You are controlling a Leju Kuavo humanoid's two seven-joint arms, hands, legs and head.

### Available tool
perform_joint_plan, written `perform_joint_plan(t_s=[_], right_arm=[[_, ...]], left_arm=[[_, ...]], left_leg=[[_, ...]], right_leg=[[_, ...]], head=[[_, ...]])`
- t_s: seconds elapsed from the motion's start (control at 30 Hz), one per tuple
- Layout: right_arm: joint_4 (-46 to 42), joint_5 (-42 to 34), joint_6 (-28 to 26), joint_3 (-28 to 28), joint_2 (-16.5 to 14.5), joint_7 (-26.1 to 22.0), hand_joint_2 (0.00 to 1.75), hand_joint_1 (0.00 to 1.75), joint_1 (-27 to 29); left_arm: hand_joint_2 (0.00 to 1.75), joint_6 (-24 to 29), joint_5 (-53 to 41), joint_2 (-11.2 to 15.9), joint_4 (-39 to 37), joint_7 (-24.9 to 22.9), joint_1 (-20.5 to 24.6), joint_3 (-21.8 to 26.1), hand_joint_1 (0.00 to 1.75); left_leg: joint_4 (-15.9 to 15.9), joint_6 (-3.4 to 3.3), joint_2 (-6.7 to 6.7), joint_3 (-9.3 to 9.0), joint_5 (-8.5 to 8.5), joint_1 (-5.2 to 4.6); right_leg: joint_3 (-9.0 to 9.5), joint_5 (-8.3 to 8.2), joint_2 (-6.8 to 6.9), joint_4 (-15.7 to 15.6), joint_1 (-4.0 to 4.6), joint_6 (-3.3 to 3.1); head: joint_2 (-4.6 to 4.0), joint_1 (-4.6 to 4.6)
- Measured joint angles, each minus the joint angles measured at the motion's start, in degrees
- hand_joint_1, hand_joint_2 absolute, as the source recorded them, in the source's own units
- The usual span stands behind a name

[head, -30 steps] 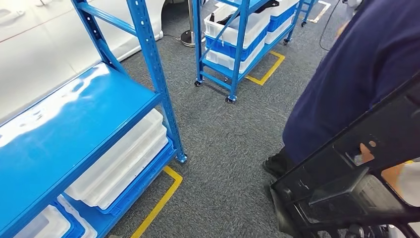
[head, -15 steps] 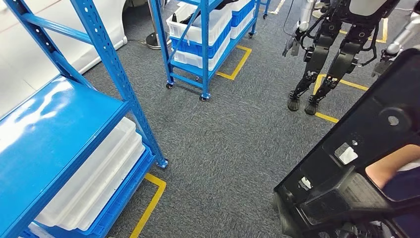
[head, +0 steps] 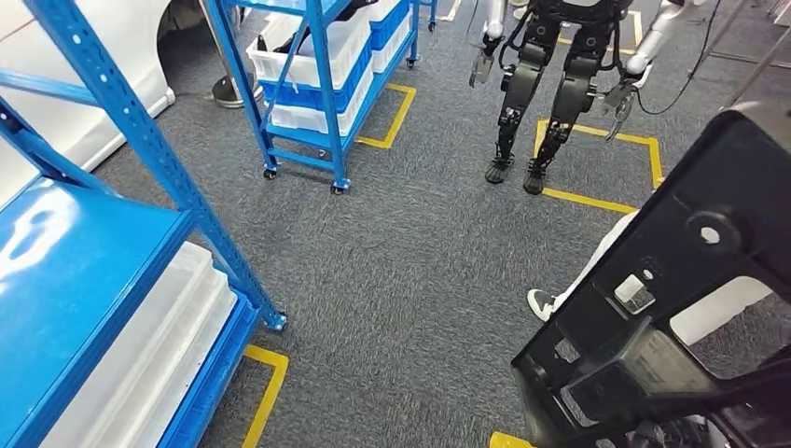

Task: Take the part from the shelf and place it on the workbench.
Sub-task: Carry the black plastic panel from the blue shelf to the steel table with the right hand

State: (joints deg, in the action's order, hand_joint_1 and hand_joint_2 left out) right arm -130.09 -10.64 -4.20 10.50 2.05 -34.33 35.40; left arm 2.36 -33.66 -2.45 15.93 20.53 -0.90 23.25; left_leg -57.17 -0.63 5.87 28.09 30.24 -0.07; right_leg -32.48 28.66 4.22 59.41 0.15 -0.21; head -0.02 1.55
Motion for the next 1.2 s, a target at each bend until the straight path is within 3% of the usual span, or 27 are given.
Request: perform_joint_plan(t_s=[0.07, 0.13, 0.2, 0.23, 0.27, 0.3, 0.37, 0.43, 0.5, 0.57, 0.63, 0.7, 0.77, 0.8, 0.83, 0.87, 0.93, 1.0, 1.07, 1.13, 1.2], right_arm=[[0.11, 0.01, -0.03, 0.02, 0.17, -0.02, 1.75, 1.75, 0.02], [0.21, -0.02, -0.09, 0.08, 0.3, 0.01, 1.75, 1.75, -0.09], [0.44, -0.1, -0.25, 0.28, 0.38, 0.17, 1.75, 1.75, -0.31], [0.62, -0.14, -0.34, 0.43, 0.42, 0.3, 1.75, 1.75, -0.38], [0.83, -0.16, -0.43, 0.58, 0.47, 0.44, 1.75, 1.75, -0.39], [1.04, -0.21, -0.54, 0.73, 0.53, 0.57, 1.75, 1.75, -0.39], [1.45, -0.38, -0.92, 1.04, 0.63, 0.85, 1.75, 1.75, -0.4], [1.8, -0.65, -1.22, 1.32, 0.7, 1.1, 1.75, 1.75, -0.45], [2.03, -0.82, -1.42, 1.46, 0.82, 1.35, 1.75, 1.75, -0.46], [2.18, -0.91, -1.97, 1.51, 0.92, 1.76, 1.75, 1.75, -0.37], [2.39, -0.98, -2.62, 1.52, 0.97, 2.21, 1.75, 1.75, -0.29], [2.7, -1.01, -2.99, 1.54, 1.06, 2.56, 1.75, 1.75, -0.34], [3.09, -1.08, -3.2, 1.56, 1.11, 2.86, 1.75, 1.75, -0.38], [3.27, -1.12, -3.27, 1.56, 1.11, 3.0, 1.75, 1.75, -0.35], [3.42, -1.16, -3.32, 1.56, 1.11, 3.14, 1.75, 1.75, -0.33], [3.52, -1.17, -3.35, 1.56, 1.11, 3.26, 1.75, 1.75, -0.31], [3.61, -1.16, -3.37, 1.56, 1.13, 3.44, 1.75, 1.75, -0.33], [3.64, -1.16, -3.38, 1.56, 1.14, 3.52, 1.75, 1.75, -0.33], [3.66, -1.16, -3.39, 1.56, 1.14, 3.55, 1.75, 1.75, -0.25], [3.64, -1.16, -3.39, 1.57, 1.15, 3.53, 1.75, 1.75, -0.19], [3.64, -1.16, -3.39, 1.58, 1.16, 3.53, 1.75, 1.75, -0.24]], left_arm=[[0.0, 0.0, -0.07, -0.01, 0.0, 0.01, 0.19, 0.17, 0.0], [0.0, 0.0, -0.2, -0.03, 0.0, 0.08, 0.22, 0.28, 0.0], [0.0, 0.0, -0.37, -0.03, 0.0, 0.16, 0.0, 0.54, 0.0], [0.0, 0.0, -0.45, -0.03, 0.0, 0.17, -0.15, 0.73, 0.0], [0.0, 0.0, -0.48, -0.03, 0.0, 0.17, -0.3, 0.92, 0.0], [0.0, 0.0, -0.54, -0.03, 0.0, 0.17, -0.4, 1.1, 0.0], [0.0, 0.0, -0.75, -0.04, 0.0, 0.17, -0.5, 1.49, 0.0], [0.0, 0.0, -1.0, -0.05, 0.0, 0.17, -0.57, 1.86, 0.0], [0.0, 0.0, -1.16, -0.06, 0.0, 0.17, -0.59, 2.11, 0.0], [0.0, 0.0, -1.44, -0.13, 0.0, 0.15, -0.5, 2.37, 0.0], [0.0, -0.01, -1.8, -0.25, 0.0, 0.11, -0.5, 2.84, 0.0], [0.0, -0.05, -2.14, -0.31, 0.0, 0.03, -0.71, 3.34, 0.0], [0.0, -0.15, -2.45, -0.32, 0.0, -0.07, -0.99, 3.82, 0.0], [0.0, -0.21, -2.61, -0.33, 0.0, -0.12, -1.07, 4.09, 0.0], [0.0, -0.27, -2.77, -0.34, 0.01, -0.16, -1.09, 4.37, 0.0], [0.0, -0.32, -2.9, -0.36, 0.01, -0.2, -1.07, 4.61, 0.0], [0.0, -0.37, -3.07, -0.42, 0.02, -0.24, -1.08, 4.97, 0.0], [0.0, -0.39, -3.16, -0.45, 0.03, -0.26, -1.05, 5.27, 0.0], [0.0, -0.39, -3.26, -0.54, 0.08, -0.27, -0.91, 5.49, 0.0], [0.0, -0.41, -3.34, -0.69, 0.22, -0.27, -0.83, 5.62, 0.0], [0.0, -0.43, -3.37, -0.78, 0.31, -0.28, -0.93, 5.8, 0.0]], left_leg=[[-0.08, 0.52, 0.69, -0.37, 0.32, 0.15], [-2.53, 1.04, -1.34, 0.47, 2.28, 0.43], [-9.18, 1.38, -4.34, 3.52, 6.04, 0.63], [-12.97, 1.49, -5.01, 5.36, 7.58, 0.66], [-15.52, 1.59, -5.32, 6.68, 8.12, 0.7], [-16.08, 1.65, -5.47, 7.12, 7.48, 0.74], [-10.98, 1.63, -6.11, 5.14, 3.44, 0.93], [-3.97, 1.4, -8.41, 2.31, 0.4, 1.14], [-1.24, 0.99, -9.73, 1.37, 0.01, 1.05], [-0.77, 0.27, -8.68, 1.19, -0.26, 0.98], [-0.17, -0.64, -7.31, 0.94, -0.76, 1.1], [0.15, -1.15, -5.82, 0.94, -0.99, 0.98], [0.14, -1.27, -4.22, 0.99, -0.9, 0.76], [0.13, -1.27, -3.46, 0.97, -0.81, 0.7], [0.12, -1.23, -2.75, 0.89, -0.69, 0.67], [0.12, -1.12, -2.1, 0.72, -0.54, 0.67], [0.02, -0.71, -0.99, 0.24, -0.13, 0.51], [-0.05, -0.18, -0.06, -0.16, 0.19, 0.27], [0.04, 0.37, 0.92, -0.45, 0.43, 0.22], [-1.44, 0.92, -0.45, -0.06, 1.83, 0.48], [-7.2, 1.28, -3.69, 2.46, 5.23, 0.73]], right_leg=[[-0.12, -0.3, -1.32, -0.34, -0.05, -0.56], [-0.06, -0.78, -2.51, -0.92, -0.32, -1.31], [-0.16, -1.04, -3.71, -1.11, -0.41, -1.81], [-0.29, -1.07, -4.39, -1.05, -0.39, -1.91], [-0.37, -1.07, -5.15, -0.94, -0.37, -1.95], [-0.41, -1.06, -5.94, -0.82, -0.36, -1.94], [-0.38, -0.99, -7.5, -0.52, -0.4, -1.83], [-0.6, -0.89, -8.87, -0.05, -0.37, -1.42], [-1.13, -1.03, -10.09, 0.24, -0.41, -0.71], [-1.53, -1.33, -11.11, 0.19, -0.55, 0.03], [-2.44, 0.01, -9.3, 1.98, -0.46, 0.53], [-5.05, 3.59, -6.05, 7.86, -0.45, 0.97], [-7.93, 6.28, -4.85, 14.32, -0.71, 1.39], [-8.3, 6.21, -4.63, 15.37, -0.85, 1.52], [-7.6, 5.15, -4.39, 14.29, -0.95, 1.59], [-5.74, 3.32, -3.84, 11.02, -1.01, 1.59], [-1.57, 0.64, -1.27, 3.3, -0.74, 1.18], [0.05, 0.13, 0.08, -0.06, -0.21, 0.51], [-0.09, -0.03, -1.17, -0.27, -0.07, -0.12], [0.09, -0.4, -2.39, -0.89, -0.33, -0.87], [0.22, -0.66, -3.55, -1.24, -0.48, -1.5]], head=[[0.01, 0.0], [0.02, 0.01], [0.01, 0.03], [0.01, 0.04], [0.0, 0.04], [0.01, 0.04], [0.01, 0.04], [0.0, 0.03], [0.0, 0.02], [0.0, 0.02], [0.01, -0.03], [0.01, -0.09], [0.01, -0.11], [0.0, -0.11], [0.0, -0.11], [0.0, -0.11], [0.01, -0.11], [0.02, -0.08], [0.01, -0.06], [0.01, -0.04], [0.01, -0.02]])
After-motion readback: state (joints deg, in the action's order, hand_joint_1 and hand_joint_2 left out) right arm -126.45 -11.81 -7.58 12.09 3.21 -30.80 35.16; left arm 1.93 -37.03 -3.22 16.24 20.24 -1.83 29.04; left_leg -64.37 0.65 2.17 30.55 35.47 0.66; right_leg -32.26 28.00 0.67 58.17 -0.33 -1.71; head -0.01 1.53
